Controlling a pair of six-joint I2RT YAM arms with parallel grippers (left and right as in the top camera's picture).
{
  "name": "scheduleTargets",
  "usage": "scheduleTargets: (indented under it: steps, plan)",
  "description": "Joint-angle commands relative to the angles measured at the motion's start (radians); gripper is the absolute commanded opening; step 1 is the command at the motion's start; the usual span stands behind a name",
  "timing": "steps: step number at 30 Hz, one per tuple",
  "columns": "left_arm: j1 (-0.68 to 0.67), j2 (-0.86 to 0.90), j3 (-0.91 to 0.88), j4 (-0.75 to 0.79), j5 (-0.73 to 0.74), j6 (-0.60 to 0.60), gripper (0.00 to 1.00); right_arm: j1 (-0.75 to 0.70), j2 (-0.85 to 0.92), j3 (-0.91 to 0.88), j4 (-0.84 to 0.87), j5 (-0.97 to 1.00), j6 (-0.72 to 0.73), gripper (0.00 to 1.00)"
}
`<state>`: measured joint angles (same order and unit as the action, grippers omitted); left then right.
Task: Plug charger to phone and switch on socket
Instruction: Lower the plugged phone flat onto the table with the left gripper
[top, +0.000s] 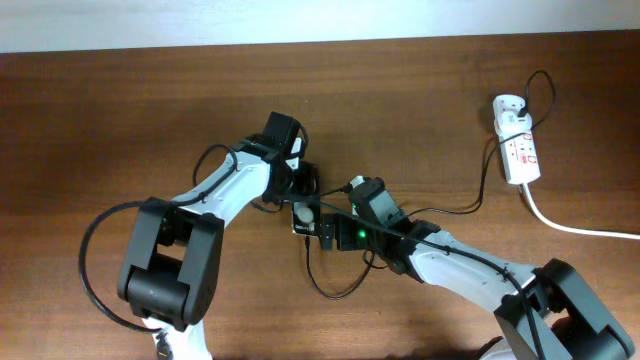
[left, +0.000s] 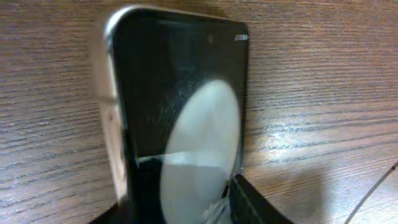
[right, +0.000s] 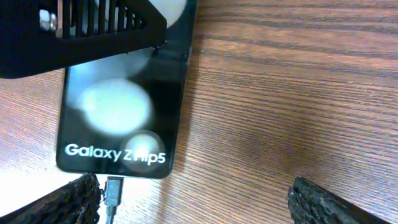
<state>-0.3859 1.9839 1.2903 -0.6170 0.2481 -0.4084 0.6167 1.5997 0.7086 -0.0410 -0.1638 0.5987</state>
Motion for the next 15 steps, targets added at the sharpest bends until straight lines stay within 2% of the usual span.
scheduleTargets:
  steps: [1,15]
  plan:
    - [0.0,-0.019,-0.001,0.002,-0.037,0.008,0.41,-0.005,-0.023,0.002,0.003,-0.002,0.0,0.99]
    - [0.0,-0.019,-0.001,0.006,-0.037,0.008,0.44,-0.005,-0.023,0.002,0.003,-0.002,0.0,0.99]
